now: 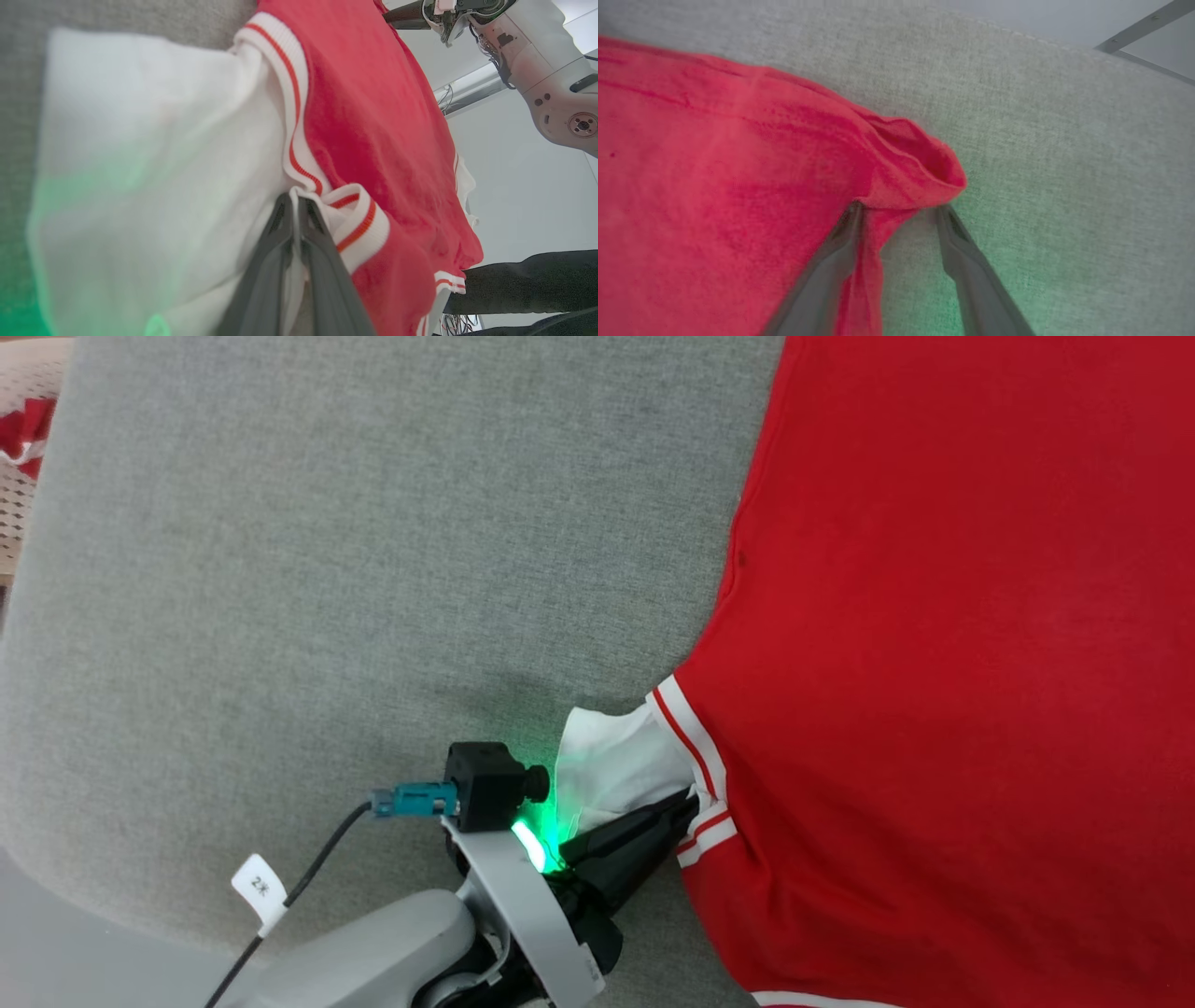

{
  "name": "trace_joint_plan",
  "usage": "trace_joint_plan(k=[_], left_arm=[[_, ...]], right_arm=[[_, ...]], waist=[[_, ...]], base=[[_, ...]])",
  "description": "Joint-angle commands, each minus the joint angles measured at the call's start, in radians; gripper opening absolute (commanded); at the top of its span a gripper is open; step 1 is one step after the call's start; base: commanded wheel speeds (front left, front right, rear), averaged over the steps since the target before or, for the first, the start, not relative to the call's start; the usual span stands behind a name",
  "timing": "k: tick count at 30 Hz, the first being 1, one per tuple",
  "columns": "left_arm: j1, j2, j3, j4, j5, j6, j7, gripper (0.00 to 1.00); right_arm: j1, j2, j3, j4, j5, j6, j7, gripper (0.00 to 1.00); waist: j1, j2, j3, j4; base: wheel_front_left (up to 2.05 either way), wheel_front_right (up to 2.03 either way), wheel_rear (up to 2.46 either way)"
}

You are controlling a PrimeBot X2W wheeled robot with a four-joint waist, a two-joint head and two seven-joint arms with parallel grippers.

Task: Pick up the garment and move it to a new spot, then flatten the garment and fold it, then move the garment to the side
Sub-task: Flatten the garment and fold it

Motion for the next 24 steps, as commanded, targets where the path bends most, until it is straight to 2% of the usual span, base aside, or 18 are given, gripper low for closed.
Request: trace_joint_plan(k=[1, 5, 9, 14, 19, 24], left_arm=[[0.027, -0.012, -0.027, 0.099, -0.030, 0.019, 0.016, 0.00], [0.035, 0.013, -0.027, 0.108, -0.037, 0.019, 0.008, 0.00], [0.067, 0.044, -0.015, 0.113, -0.041, 0.019, 0.000, 0.00], [0.120, 0.078, 0.009, 0.098, -0.051, 0.019, -0.004, 0.00], [0.182, 0.104, 0.065, 0.072, -0.043, 0.013, -0.006, 0.00], [0.236, 0.130, 0.115, 0.054, -0.024, 0.011, -0.007, 0.00]], right_arm=[[0.080, 0.058, 0.037, 0.036, 0.013, 0.001, 0.006, 0.00], [0.101, 0.036, 0.029, 0.041, 0.040, 0.001, -0.049, 0.00], [0.183, 0.004, 0.065, -0.022, 0.101, 0.001, -0.074, 0.00], [0.363, -0.101, 0.131, -0.211, 0.221, 0.000, -0.076, 0.00], [0.574, -0.223, 0.149, -0.419, 0.338, 0.000, -0.102, 0.00], [0.784, -0.298, 0.147, -0.588, 0.413, 0.000, -0.153, 0.00]], waist=[[0.0000, -0.0001, -0.014, -0.006], [0.0000, -0.0001, -0.069, -0.033], [0.0000, -0.0001, -0.149, -0.071], [0.0000, -0.0001, -0.246, -0.126], [0.0000, -0.0001, -0.319, -0.176], [0.0000, -0.0001, -0.363, -0.224]], base=[[0.00, 0.00, 0.00], [0.00, 0.00, 0.00], [0.00, 0.00, 0.00], [0.00, 0.00, 0.00], [0.00, 0.00, 0.00], [0.00, 0.00, 0.00]])
